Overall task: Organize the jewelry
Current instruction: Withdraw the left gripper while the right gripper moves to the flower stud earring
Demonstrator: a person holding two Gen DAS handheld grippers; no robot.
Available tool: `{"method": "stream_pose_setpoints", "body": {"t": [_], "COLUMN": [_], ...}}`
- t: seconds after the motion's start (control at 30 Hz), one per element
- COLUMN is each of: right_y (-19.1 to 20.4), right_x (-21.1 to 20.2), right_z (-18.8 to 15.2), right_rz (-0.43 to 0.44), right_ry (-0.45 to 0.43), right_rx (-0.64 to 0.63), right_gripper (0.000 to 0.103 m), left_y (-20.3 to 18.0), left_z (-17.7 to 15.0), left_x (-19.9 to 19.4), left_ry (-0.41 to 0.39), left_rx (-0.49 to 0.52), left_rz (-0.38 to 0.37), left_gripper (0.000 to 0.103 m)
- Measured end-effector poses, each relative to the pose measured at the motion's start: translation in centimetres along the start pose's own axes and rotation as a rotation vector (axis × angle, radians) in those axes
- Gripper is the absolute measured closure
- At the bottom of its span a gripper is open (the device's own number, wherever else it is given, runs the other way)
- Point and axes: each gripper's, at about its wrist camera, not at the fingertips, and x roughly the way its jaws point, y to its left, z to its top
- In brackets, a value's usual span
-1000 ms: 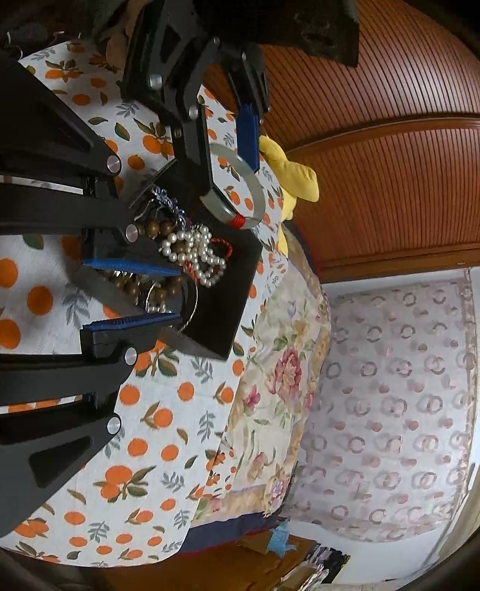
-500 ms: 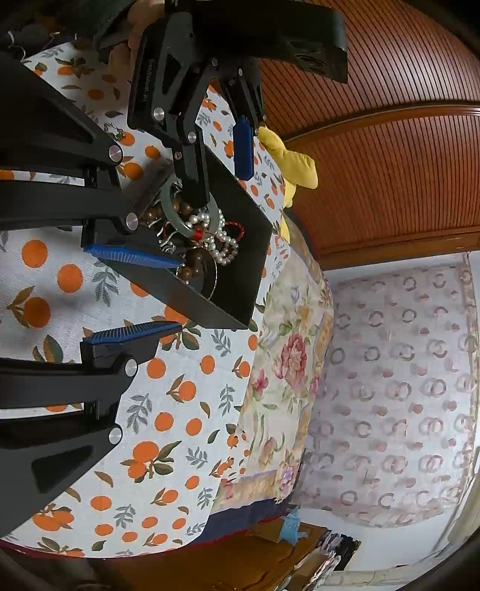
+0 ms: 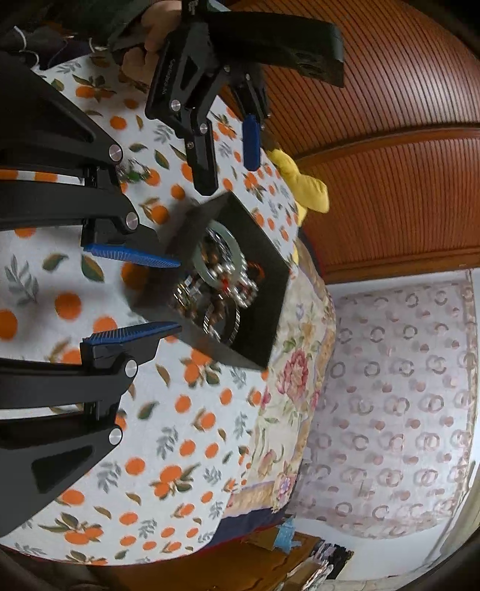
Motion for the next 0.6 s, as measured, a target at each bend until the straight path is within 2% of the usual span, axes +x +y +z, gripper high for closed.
{"method": "stream_pose_setpoints", "body": {"t": [0.33,0.6], "right_y": [3.9,6.1], "right_x": [1.3,3.0], "right_z": [-2.1,-3.2], "right_rz": [0.040,0.062], "right_ry": [0.066,0.134], "right_rx": [-0.042,-0.088], "right_gripper": [0.070,0.070], "left_y": [1.8,2.7], "left_z": [-2.4,-4.7], "left_x": [-1.1,-1.4], "left_ry": [0.010,0.035], "left_rx": [-0.022,-0.043], "left_rz": [0.021,0.030], "left_gripper": [0.008,0.008]}}
